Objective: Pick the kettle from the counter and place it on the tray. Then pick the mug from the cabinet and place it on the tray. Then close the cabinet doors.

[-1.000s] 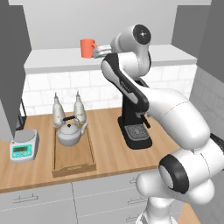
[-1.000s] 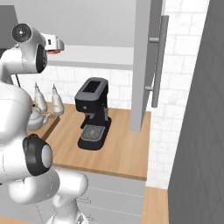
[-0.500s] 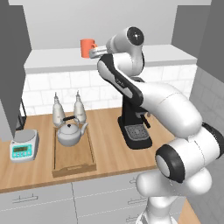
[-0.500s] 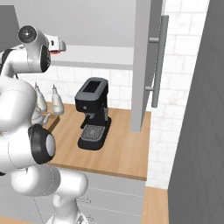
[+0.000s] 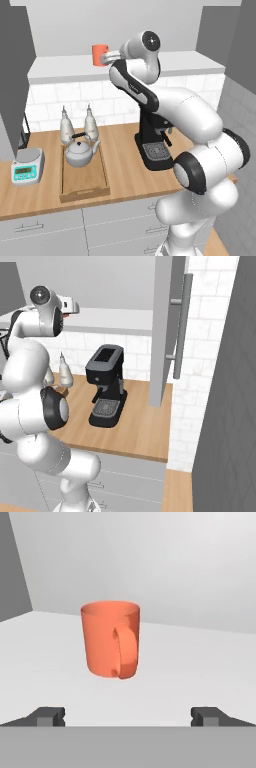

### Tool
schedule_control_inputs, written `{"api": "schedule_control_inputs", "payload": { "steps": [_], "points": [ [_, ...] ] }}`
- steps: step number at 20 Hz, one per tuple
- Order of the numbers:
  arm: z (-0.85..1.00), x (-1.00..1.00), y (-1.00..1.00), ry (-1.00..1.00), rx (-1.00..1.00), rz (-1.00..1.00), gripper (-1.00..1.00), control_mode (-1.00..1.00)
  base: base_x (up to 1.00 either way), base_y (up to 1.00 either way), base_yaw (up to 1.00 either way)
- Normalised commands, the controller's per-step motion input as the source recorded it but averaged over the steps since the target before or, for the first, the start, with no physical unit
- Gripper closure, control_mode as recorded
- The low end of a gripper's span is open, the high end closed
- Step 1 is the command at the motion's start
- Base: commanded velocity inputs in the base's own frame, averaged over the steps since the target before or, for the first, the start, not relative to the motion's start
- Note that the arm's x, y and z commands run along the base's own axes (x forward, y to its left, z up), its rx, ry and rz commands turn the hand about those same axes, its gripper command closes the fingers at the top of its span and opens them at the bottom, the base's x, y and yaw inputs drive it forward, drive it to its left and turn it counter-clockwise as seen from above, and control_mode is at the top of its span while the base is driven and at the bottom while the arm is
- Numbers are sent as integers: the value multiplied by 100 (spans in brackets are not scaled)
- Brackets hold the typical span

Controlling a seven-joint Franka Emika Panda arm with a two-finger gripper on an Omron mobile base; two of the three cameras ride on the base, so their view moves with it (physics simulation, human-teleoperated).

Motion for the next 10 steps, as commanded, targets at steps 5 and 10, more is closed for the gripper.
{"api": "schedule_control_inputs", "payload": {
  "steps": [5, 10],
  "points": [
    [-1, 29, 6, 0, 0, 1, -100, -100, 0, 0, 0],
    [-3, 34, 11, 0, 0, 2, -100, -100, 0, 0, 0]
  ]
}}
